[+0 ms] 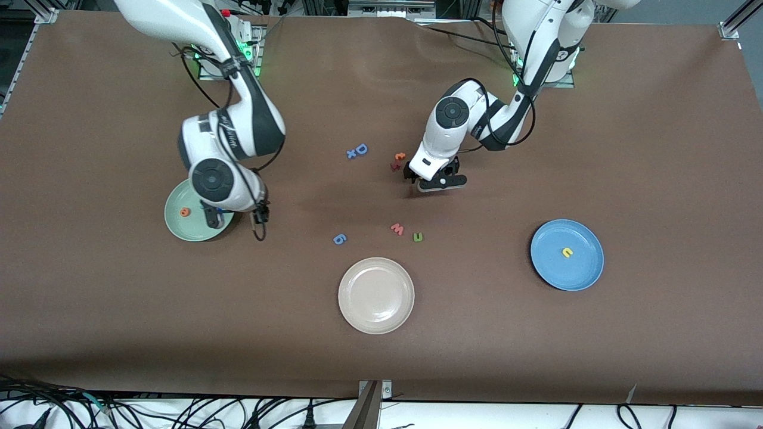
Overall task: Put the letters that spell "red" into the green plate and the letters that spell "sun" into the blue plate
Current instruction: 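Drop the r on the green plate while the left gripper grasps the s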
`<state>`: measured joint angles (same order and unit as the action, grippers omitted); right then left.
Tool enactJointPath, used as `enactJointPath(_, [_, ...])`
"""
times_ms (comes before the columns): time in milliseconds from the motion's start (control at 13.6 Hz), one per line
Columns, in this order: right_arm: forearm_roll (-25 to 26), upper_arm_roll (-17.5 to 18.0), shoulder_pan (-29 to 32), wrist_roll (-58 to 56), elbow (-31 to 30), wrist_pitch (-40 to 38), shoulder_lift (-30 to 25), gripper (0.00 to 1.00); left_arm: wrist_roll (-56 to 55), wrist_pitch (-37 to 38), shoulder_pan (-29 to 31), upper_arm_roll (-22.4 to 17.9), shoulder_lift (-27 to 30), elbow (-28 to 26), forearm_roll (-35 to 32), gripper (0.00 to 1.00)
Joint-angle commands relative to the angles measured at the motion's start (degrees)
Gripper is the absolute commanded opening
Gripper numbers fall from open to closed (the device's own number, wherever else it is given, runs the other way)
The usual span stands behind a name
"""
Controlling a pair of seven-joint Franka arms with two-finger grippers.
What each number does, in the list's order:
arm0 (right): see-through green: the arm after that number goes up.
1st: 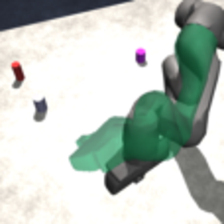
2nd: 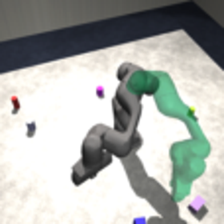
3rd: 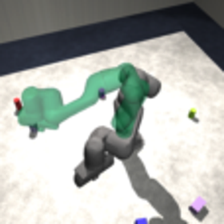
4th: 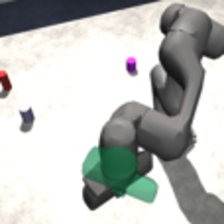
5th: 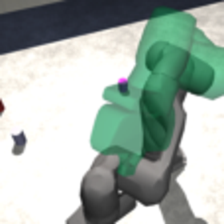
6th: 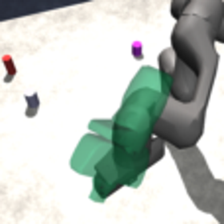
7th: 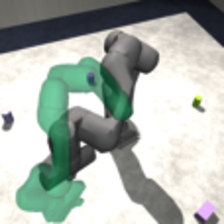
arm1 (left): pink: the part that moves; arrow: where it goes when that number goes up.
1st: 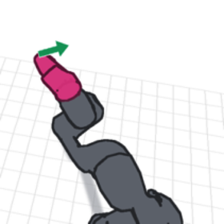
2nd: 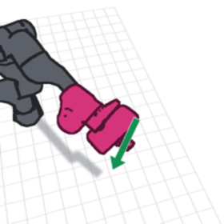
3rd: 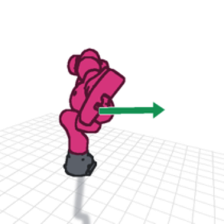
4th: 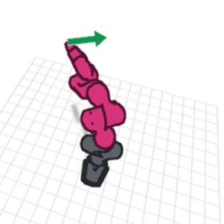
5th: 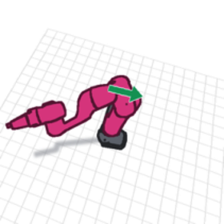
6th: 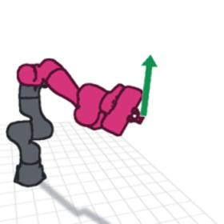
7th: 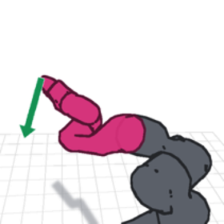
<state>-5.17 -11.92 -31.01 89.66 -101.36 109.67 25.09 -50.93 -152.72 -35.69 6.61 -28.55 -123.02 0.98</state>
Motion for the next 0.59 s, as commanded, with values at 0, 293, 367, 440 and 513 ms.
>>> enactJointPath(0, [0.7, -4.2, -0.3, -9.6, -8.0, 1.6, -4.9, 0.13, -3.5, -0.6, -0.9, -0.3, 0.3, -0.2, -1.9, 0.87])
enactJointPath(293, [0.6, -8.0, -0.3, -18.1, -18.3, 12.8, -6.9, 0.13, -5.6, -0.6, -1.9, -0.3, 0.3, -0.3, -1.9, 0.63])
enactJointPath(367, [0.6, -8.1, -0.3, -18.4, -20.4, 17.1, -6.4, 0.13, -5.6, -0.6, -2.3, -0.3, 0.3, -0.3, -1.9, 0.55])
enactJointPath(440, [0.6, -8.1, -0.2, -18.5, -21.5, 19.9, -5.5, 0.13, -5.6, -0.6, -2.4, -0.3, 0.3, -0.3, -1.9, 0.49])
enactJointPath(513, [0.6, -8.1, -0.2, -18.6, -22.0, 21.4, -4.8, 0.13, -5.6, -0.6, -2.4, -0.3, 0.3, -0.3, -1.9, 0.44])
